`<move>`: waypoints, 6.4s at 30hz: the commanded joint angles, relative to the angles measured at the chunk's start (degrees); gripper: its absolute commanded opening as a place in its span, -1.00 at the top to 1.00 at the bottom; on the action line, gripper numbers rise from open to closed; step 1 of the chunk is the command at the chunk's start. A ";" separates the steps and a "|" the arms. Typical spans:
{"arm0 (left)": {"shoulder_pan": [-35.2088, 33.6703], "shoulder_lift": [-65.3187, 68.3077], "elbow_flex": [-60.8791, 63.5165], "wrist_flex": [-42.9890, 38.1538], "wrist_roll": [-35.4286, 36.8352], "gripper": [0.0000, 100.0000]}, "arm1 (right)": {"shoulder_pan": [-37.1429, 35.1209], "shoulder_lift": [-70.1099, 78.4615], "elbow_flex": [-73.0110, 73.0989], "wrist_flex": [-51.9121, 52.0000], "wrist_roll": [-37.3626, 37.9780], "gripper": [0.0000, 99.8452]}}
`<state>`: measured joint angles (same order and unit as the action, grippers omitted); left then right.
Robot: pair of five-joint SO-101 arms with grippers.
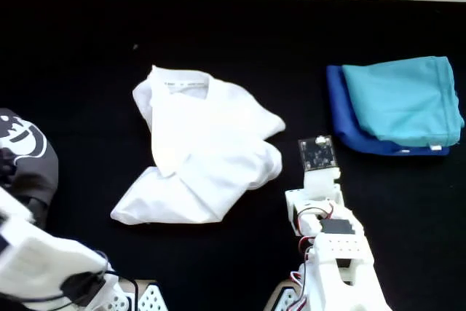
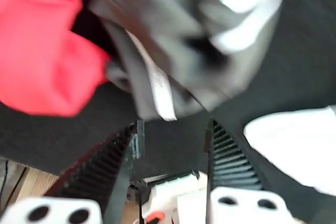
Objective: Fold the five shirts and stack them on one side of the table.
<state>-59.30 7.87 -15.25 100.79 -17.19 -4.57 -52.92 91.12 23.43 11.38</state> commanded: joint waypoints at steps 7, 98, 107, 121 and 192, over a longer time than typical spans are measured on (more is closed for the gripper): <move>16.48 -28.88 35.47 -10.64 -0.35 0.60 | -0.66 -0.48 -17.54 23.60 -0.26 0.75; 25.98 -29.93 78.64 -58.64 2.46 0.60 | -30.99 86.64 -141.32 75.82 -2.37 0.59; 25.98 -29.93 78.64 -58.64 2.46 0.60 | -31.25 86.64 -132.70 68.70 1.93 0.49; 25.98 -29.93 78.64 -58.64 2.46 0.60 | -24.48 86.37 -125.58 58.51 10.20 1.00; 54.64 -30.29 47.96 -34.73 2.20 0.98 | 18.95 71.34 -166.99 77.67 4.13 0.99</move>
<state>-0.13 -21.58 44.35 58.51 -15.08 13.19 22.77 -73.80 100.35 17.01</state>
